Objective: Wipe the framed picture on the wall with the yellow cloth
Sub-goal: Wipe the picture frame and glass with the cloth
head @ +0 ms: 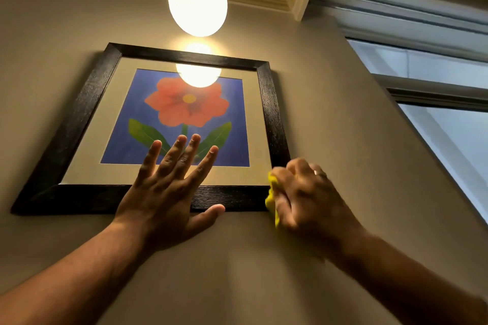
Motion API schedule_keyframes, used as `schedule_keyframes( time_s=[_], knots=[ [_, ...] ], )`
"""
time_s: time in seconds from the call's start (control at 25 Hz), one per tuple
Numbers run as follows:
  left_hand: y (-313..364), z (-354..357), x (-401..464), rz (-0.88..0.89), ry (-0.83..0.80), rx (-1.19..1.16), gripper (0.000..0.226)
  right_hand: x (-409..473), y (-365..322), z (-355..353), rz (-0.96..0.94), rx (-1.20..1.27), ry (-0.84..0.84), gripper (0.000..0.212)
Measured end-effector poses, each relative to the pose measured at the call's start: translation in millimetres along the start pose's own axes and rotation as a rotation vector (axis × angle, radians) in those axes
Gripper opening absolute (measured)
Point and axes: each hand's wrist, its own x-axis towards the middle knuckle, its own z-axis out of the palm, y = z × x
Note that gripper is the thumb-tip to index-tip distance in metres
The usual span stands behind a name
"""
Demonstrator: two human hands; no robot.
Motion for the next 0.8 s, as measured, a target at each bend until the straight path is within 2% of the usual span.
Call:
schedule_keyframes(
  time_s=[0.12,0.24,0.4,0.52,0.64,0.72,0.8],
  knots=[
    [0.9,2.0,0.2,-0.007,0.014,0.001,0.092,5.1,3.7,2.3,-0.044,0.082,0.051,0.022],
    [-1.2,4.0,-1.1,0.002,0.031,0.003,0.092,112.4,31.9,6.5,0.035,0.032,0.172,0.024],
    [-1.7,5.2,-1.2,-0.016,0.038,-0.010,0.092,229.1,53.2,11.2,0.303,0.094,0.033,0.046],
    [-2.2,4.9,-0.2,-0.023,0.040,-0.028,0.094,192.7,44.2,15.1,0.235,0.155,-0.044,0.046],
    [-1.7,5.1,0.6,-0.026,0.041,-0.042,0.094,68.6,31.6,10.3,0.005,0.200,-0.094,0.057],
    [-0.5,6.1,1.3,-0.015,0.047,-0.041,0.094,23.7,24.4,8.9,-0.057,0.198,-0.027,0.056],
    [-0.6,5.8,1.2,-0.014,0.049,-0.043,0.093,51.6,28.2,9.9,-0.059,0.147,0.069,0.050]
  ],
)
